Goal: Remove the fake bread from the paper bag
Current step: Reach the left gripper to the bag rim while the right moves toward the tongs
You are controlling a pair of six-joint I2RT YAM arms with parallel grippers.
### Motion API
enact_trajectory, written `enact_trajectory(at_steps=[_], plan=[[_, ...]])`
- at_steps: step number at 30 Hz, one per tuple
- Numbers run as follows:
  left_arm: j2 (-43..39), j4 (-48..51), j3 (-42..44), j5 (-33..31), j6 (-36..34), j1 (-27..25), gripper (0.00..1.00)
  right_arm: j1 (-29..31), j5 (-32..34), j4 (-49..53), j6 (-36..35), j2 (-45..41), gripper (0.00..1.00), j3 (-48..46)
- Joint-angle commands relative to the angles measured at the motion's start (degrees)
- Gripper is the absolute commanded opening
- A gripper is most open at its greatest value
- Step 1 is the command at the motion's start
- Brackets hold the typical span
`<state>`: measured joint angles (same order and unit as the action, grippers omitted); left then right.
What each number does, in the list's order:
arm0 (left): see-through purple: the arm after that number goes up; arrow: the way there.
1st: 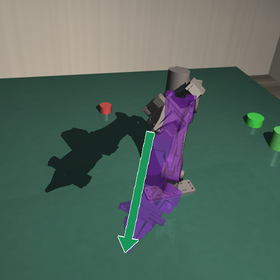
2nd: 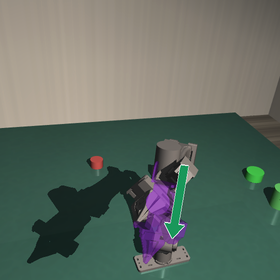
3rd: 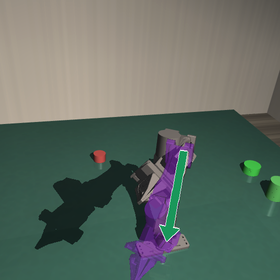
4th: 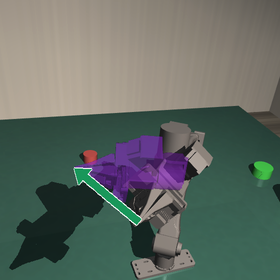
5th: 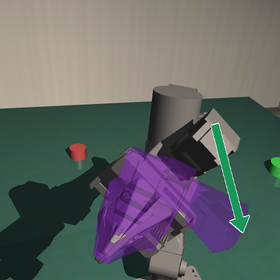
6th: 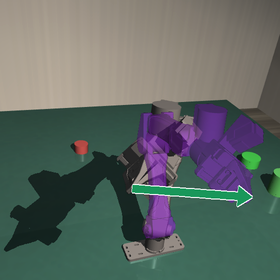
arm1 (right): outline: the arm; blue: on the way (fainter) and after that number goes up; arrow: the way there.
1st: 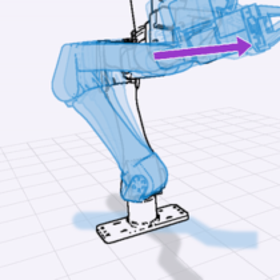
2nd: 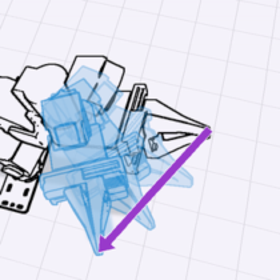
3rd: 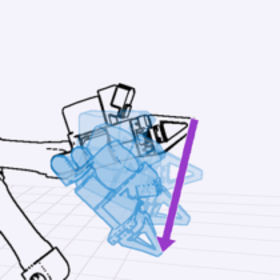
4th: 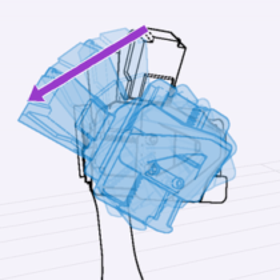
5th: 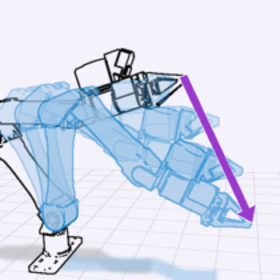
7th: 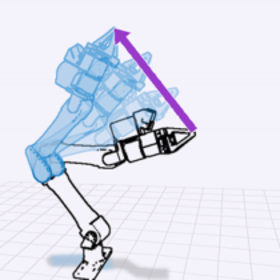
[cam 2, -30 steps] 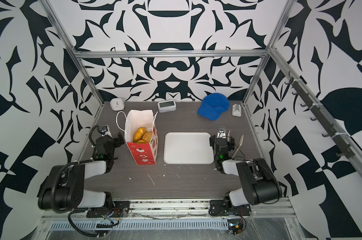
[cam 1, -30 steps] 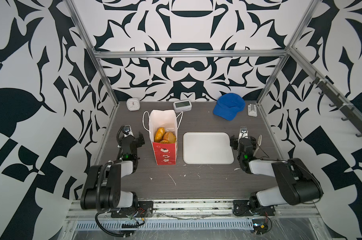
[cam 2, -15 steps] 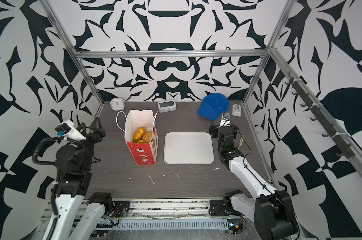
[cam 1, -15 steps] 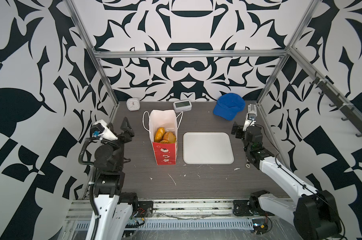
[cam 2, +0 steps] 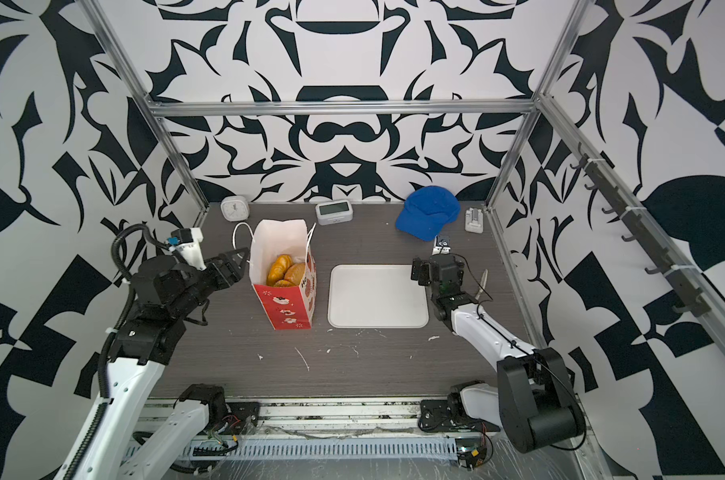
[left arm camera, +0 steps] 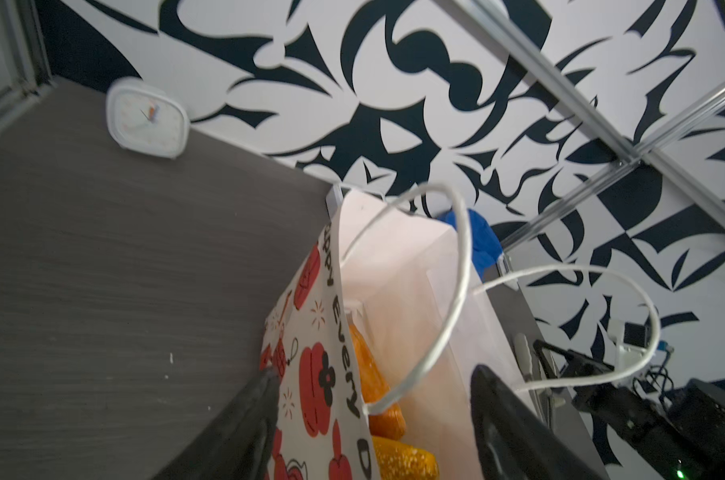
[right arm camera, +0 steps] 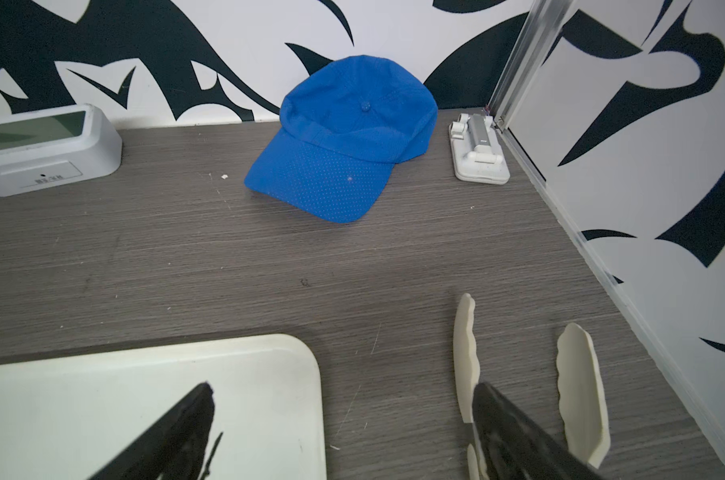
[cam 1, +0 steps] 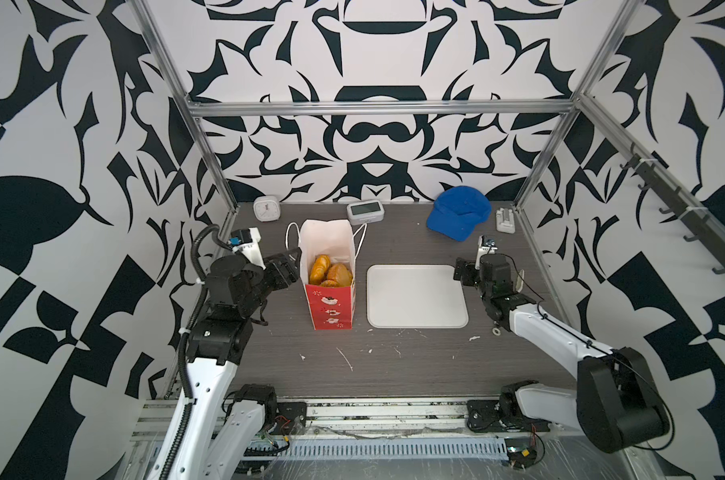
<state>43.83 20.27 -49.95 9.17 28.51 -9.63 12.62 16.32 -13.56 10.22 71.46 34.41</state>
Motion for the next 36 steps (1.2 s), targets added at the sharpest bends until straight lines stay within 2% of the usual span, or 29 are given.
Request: enact_trajectory(at_steps=[1, 5, 12, 16, 19, 28, 29, 34, 35, 36], plan=[[2.17, 4.4, -3.26, -2.46, -1.77, -3.29, 0.75, 0.33, -0.41, -1.47, 0.5, -0.37, 0.99, 1.36], [5.6, 4.36, -3.98, -8.09, -2.58, -6.54, 0.75, 0.3, -0.75, -1.82, 0.59, 0.12, 0.98, 1.18], [8.97, 4.35, -5.47, -15.36, -2.56, -7.74, 0.68, 0.34, -0.95, -2.13, 0.49, 0.43, 0.99, 0.66], [11.06, 4.16, -6.68, -16.12, -3.11, -8.04, 0.66, 0.3, -1.03, -2.65, 0.5, 1.02, 0.98, 0.48], [13.2, 3.55, -7.75, -16.02, -3.62, -8.37, 0.6, 0.3, -1.11, -2.87, 0.51, 1.64, 0.99, 0.48], [18.12, 3.37, -9.7, -17.51, -5.08, -8.75, 0.41, 0.31, -1.33, -3.27, 0.37, 3.22, 0.99, 0.64], [18.51, 3.37, -10.04, -17.58, -5.26, -8.83, 0.37, 0.3, -1.43, -3.33, 0.4, 3.48, 0.99, 0.66], [19.66, 3.37, -12.53, -18.44, -6.84, -8.92, 0.04, 0.3, -2.08, -3.66, 0.67, 4.73, 0.99, 1.18], [19.96, 3.37, -13.39, -18.3, -7.7, -8.92, 0.0, 0.3, -2.08, -3.66, 0.68, 4.9, 0.99, 1.18], [20.36, 3.55, -14.4, -18.21, -8.73, -8.92, 0.0, 0.3, -2.12, -3.66, 0.68, 5.02, 0.99, 1.25]])
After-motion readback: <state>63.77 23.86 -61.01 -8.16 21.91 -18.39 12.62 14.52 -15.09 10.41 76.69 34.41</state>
